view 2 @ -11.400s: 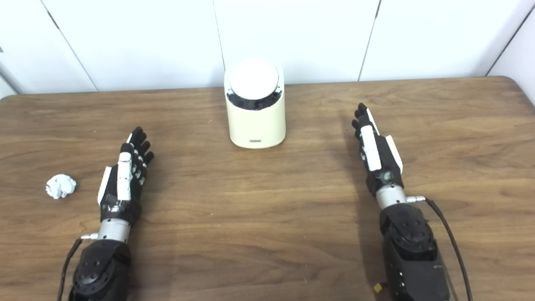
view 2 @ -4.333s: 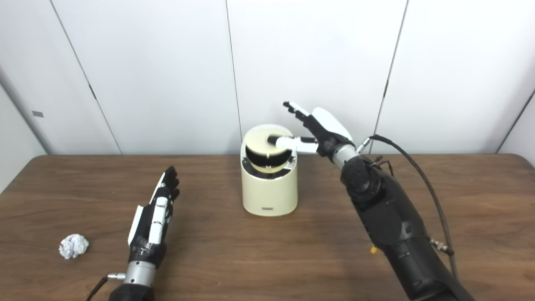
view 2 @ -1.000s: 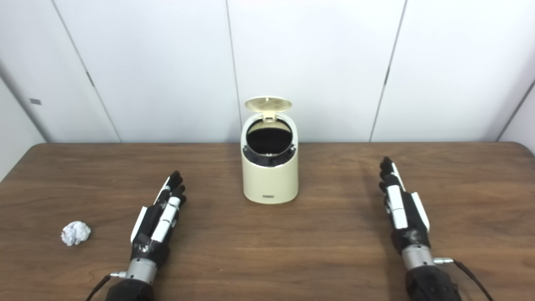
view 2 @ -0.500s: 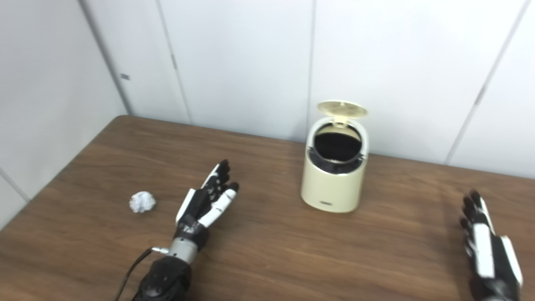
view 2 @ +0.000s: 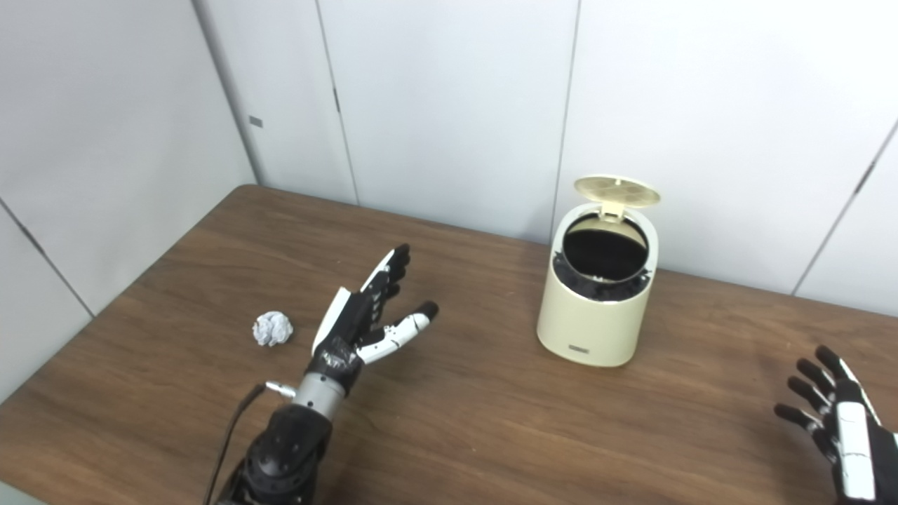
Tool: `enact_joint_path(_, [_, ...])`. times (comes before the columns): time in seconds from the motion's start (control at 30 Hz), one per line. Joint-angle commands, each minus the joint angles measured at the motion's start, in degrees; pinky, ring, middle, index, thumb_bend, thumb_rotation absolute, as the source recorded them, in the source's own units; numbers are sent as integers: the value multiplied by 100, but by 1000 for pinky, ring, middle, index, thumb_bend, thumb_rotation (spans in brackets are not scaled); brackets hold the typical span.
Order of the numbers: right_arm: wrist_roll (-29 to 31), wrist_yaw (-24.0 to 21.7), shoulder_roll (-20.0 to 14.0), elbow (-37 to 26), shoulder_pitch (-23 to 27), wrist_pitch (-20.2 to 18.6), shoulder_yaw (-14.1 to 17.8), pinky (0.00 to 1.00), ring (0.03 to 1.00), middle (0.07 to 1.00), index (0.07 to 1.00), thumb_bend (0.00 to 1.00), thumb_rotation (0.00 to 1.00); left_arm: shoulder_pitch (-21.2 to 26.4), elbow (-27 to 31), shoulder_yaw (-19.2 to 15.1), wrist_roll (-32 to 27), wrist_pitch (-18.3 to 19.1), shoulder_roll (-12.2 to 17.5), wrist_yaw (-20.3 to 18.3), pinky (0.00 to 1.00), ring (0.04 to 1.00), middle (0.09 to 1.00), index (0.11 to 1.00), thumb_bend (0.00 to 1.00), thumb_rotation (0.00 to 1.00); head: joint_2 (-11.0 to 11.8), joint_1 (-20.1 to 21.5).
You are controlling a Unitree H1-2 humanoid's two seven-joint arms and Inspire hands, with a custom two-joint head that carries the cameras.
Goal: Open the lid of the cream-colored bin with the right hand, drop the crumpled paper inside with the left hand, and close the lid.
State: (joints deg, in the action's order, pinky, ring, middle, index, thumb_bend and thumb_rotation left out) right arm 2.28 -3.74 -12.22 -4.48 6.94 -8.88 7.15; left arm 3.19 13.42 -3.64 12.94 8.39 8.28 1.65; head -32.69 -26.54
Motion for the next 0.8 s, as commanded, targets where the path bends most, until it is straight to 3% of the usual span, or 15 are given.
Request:
enact_joint_path(0.0, [-61,61,-76,-298,107,48,33,651,827,862,885,619,1000,239,374,56,524,51,302,25,953,978,973,995,860,313,-7,-3])
enact_joint_path(0.07, [-66,56,-80,-321,105,-5,46,644,823,859,876,623,1000,276,724,162,1226,502,644,-169,895,958,970,988,874,277,-19,-63])
enact_joint_path(0.17, [-82,44,-95,-356,107,-51,48,626,813,852,867,605,1000,316,1100,230,1807,1038,944,-443,843,937,961,968,913,243,-37,-89])
enact_joint_path(0.33, [-70,32,-105,-437,113,-126,52,626,814,851,862,606,1000,431,1426,301,2608,1582,1351,-837,781,913,939,940,967,251,-89,-139])
enact_joint_path(0.5, [-72,32,-127,-528,103,-246,65,617,816,853,856,588,1000,456,1557,284,3204,1819,1685,-1308,782,921,939,936,963,290,-135,-144])
enact_joint_path(0.77, [-137,-6,-161,-591,88,-290,40,638,820,852,866,614,989,239,1603,-33,3840,1827,2044,-1984,837,930,929,917,949,309,-206,-180])
